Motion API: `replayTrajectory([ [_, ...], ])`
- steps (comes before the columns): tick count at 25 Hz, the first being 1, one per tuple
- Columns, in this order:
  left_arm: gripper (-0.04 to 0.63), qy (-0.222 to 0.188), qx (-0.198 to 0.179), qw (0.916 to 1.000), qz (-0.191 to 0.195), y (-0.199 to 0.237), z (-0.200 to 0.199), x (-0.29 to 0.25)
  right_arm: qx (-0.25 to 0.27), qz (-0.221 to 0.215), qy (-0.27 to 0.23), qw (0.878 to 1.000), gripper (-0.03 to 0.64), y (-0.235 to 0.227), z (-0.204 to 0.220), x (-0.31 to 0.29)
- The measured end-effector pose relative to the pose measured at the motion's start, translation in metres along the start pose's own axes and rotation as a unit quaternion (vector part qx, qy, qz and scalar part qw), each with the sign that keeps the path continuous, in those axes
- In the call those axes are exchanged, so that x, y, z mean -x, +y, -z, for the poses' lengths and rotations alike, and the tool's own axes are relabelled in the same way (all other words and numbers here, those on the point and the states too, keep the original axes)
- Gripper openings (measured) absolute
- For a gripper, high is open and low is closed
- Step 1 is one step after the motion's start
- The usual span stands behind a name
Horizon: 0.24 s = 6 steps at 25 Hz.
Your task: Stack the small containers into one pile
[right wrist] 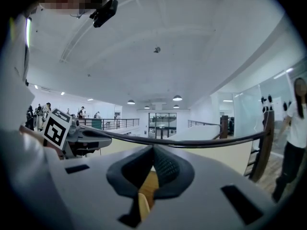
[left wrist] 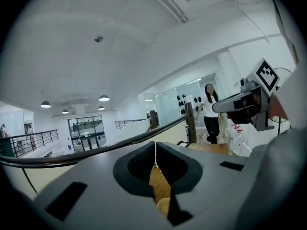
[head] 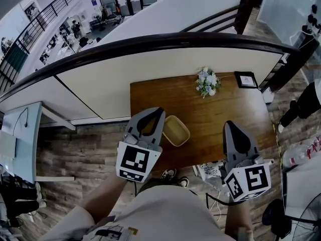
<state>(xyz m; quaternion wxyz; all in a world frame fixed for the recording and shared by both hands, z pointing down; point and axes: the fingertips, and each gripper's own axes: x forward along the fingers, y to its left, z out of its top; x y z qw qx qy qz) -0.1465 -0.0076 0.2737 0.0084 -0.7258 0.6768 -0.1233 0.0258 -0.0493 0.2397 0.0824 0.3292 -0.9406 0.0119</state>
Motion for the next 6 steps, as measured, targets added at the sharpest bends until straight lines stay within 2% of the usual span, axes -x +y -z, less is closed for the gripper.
replayTrajectory([
  [6, 0.006, 0.0, -0.002, 1.0, 0.002, 0.0, -0.0016, 0.0002, -0.003, 0.001, -0.003, 1.0, 0.003, 0.0014, -0.0003, 0.0],
])
